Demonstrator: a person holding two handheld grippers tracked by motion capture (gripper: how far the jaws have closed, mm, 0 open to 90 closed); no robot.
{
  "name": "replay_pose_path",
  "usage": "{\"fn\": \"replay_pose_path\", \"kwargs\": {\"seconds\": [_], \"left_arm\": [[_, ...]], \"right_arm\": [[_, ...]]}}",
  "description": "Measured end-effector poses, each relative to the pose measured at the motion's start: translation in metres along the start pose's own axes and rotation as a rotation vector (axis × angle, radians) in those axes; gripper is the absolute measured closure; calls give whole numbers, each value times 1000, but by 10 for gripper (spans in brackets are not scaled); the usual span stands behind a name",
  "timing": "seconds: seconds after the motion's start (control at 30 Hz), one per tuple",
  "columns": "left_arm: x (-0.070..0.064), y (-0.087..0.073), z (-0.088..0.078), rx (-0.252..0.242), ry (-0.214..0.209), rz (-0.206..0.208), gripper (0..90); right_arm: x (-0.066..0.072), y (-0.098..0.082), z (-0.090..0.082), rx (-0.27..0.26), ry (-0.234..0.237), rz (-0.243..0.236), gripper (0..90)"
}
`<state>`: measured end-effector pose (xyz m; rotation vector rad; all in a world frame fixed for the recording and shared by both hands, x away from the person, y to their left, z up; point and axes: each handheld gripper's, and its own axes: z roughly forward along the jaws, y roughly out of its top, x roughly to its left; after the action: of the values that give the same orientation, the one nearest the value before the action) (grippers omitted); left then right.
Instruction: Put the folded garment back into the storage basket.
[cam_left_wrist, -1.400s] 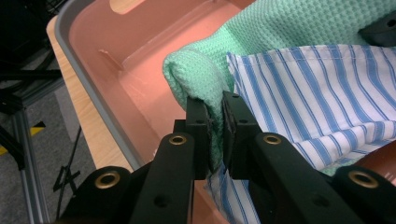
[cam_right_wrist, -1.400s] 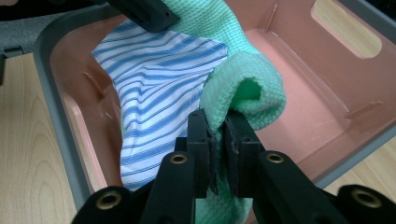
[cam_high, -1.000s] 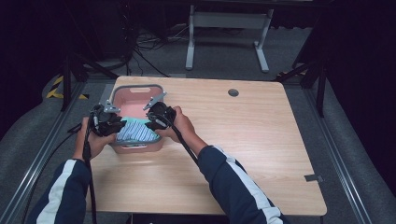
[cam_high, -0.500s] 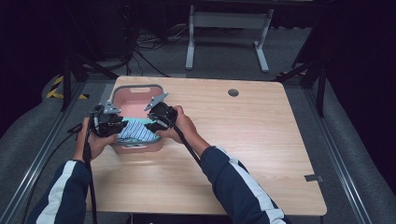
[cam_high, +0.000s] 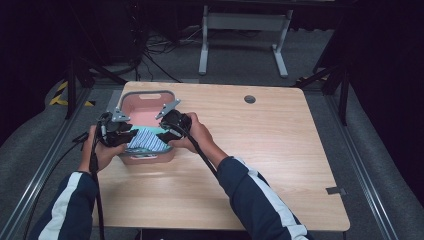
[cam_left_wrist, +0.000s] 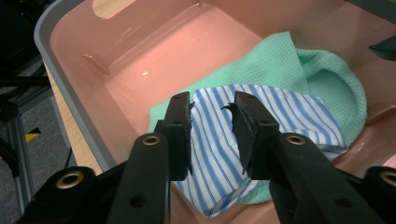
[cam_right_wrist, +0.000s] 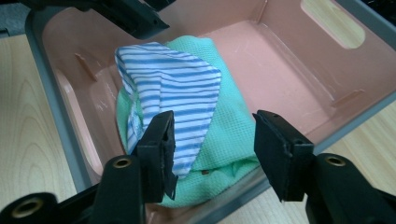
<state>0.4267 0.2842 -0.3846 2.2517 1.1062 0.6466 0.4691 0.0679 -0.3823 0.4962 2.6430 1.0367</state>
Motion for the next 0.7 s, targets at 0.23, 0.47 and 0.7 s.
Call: {"fn": "replay_pose_path", "kwargs": {"seconds": [0.23,0.47,0.7], "left_arm": [[-2,0,-5,-30,8,-7,576],[-16,7,-16,-69,-2,20,494],[-41,15,-21,-98,-20,64,415]], "right_arm": [[-3,-2,-10,5,-32,-19,412],[-4,-8,-23,22,-67,-38,388],[-4,-17,-37,26,-104,-50,366]]}}
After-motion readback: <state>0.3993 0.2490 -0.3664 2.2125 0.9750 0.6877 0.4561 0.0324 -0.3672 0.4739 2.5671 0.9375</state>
